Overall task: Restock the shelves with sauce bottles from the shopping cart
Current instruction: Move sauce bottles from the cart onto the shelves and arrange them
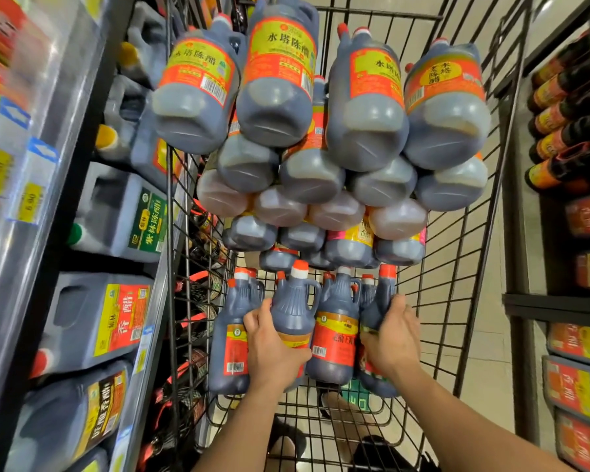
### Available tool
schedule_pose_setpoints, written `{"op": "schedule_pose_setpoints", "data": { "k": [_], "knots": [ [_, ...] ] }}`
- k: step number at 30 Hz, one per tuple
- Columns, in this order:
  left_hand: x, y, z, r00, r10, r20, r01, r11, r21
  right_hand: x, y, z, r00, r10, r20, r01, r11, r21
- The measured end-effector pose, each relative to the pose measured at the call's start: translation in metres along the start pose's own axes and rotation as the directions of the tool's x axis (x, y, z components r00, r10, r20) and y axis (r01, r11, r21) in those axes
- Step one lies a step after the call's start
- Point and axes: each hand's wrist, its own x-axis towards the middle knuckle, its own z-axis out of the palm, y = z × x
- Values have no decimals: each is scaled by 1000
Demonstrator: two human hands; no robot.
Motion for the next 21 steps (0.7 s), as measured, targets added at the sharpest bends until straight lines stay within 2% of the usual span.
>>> {"op": "schedule_pose_setpoints", "data": {
  "k": [3, 7, 10, 15, 21],
  "knots": [
    [-3, 3, -4, 1000, 2, 18, -2, 1000, -18, -11, 8, -4, 984, -170, -52, 175, 976, 129],
    [-3, 5, -12, 997, -26, 67, 30, 998, -59, -13, 11, -14, 925, -376, -46, 373, 884, 280],
    [-5, 6, -18, 996, -66, 67, 72, 994, -86, -9, 13, -24, 915, -403, -1, 375, 850, 369],
    [-11, 3, -25, 992, -114, 60, 121, 984, -127, -2, 17, -21, 913, -388, 126, 297, 843, 450],
    [-16, -1, -28, 989, -144, 40, 149, 957, -248, 12, 24, 6, 958, -279, 74, 208, 845, 493]
  ]
}}
